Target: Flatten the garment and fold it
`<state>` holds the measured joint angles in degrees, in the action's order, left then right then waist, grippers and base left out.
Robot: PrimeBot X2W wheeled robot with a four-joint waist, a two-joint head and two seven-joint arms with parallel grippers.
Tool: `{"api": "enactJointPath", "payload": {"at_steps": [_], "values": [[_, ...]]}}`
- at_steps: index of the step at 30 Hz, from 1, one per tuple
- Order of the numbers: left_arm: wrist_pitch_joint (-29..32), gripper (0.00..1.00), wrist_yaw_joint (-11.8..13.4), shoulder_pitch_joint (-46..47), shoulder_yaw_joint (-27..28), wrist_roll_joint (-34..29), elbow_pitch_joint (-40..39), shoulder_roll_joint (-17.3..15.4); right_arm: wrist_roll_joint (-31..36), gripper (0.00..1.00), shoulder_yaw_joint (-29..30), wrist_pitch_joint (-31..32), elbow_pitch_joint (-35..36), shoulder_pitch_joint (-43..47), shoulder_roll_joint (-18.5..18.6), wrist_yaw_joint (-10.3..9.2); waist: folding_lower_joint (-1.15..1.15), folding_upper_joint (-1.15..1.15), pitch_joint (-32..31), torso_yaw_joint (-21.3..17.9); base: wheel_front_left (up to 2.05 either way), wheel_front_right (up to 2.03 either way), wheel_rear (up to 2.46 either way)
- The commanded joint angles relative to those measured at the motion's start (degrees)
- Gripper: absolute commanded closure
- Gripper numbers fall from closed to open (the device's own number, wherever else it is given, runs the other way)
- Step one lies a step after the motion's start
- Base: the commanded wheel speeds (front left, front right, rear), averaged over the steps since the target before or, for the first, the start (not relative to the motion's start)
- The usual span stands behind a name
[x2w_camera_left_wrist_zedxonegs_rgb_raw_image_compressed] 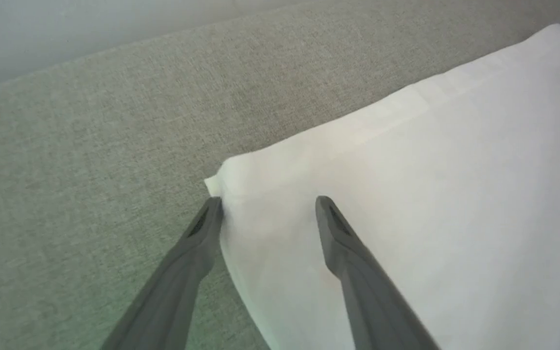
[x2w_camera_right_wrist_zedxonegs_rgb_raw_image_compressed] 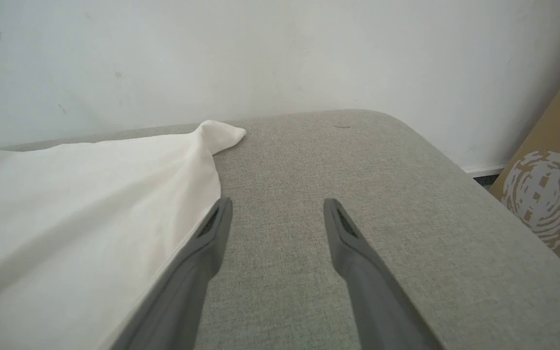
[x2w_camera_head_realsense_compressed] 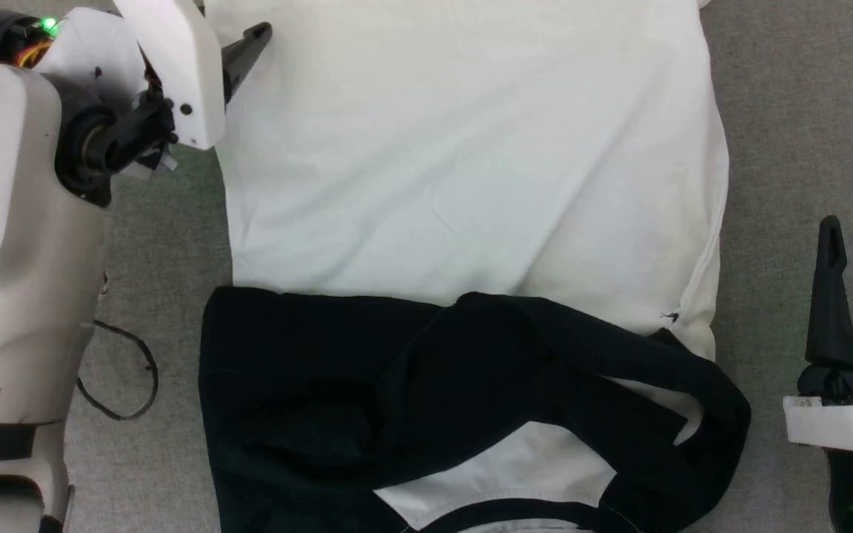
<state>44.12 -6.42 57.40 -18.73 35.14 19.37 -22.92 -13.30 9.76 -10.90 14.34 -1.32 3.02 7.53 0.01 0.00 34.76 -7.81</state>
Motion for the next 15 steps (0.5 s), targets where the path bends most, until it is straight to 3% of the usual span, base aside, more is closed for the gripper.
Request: {"api": "enactJointPath", "payload": {"at_steps": [1, 3, 4, 5, 10, 15], "values": [[0.5, 0.0, 0.4, -0.8, -0.3, -0.5, -0.2, -0.4, -0.3, 0.0, -0.1, -0.4, -0.1, -1.4, -0.1, -0.04, -0.01, 0.0, 0.4, -0.2, 0.0, 0.0, 0.0], [1.1, 0.0, 0.4, -1.2, -1.1, -1.0, -0.2, -0.9, -0.3, 0.0, -0.4, -0.4, -0.2, -1.9, -0.1, -0.04, -0.01, 0.0, 0.6, -0.3, 0.0, 0.0, 0.0], [1.2, 0.31, 0.4, -1.5, -1.3, -1.1, -0.3, -1.0, -0.2, 0.0, -0.5, -0.4, -0.2, -2.1, -0.1, -0.04, -0.01, 0.0, 0.7, -0.3, 0.0, 0.0, 0.0], [0.9, 1.0, 0.3, -1.6, -1.4, -1.1, -0.4, -1.1, 0.0, 0.0, -0.6, -0.4, -0.1, -2.3, -0.1, -0.04, -0.01, 0.0, 0.7, -0.4, 0.0, 0.0, 0.0], [-2.7, 1.0, -0.1, -2.4, -1.5, -1.0, -0.9, -1.2, 2.8, 0.0, -1.1, 1.0, 1.7, -4.6, -0.1, -0.04, -0.01, 0.0, -0.7, 0.3, 0.0, 0.0, 0.0], [-7.6, 1.0, -0.3, -3.7, -1.7, -1.1, -0.8, -0.6, 8.2, 0.0, -2.8, 7.1, 8.4, -13.8, 0.6, -0.04, -0.01, 0.0, -3.4, 2.2, 0.0, 0.0, 0.0]]}}
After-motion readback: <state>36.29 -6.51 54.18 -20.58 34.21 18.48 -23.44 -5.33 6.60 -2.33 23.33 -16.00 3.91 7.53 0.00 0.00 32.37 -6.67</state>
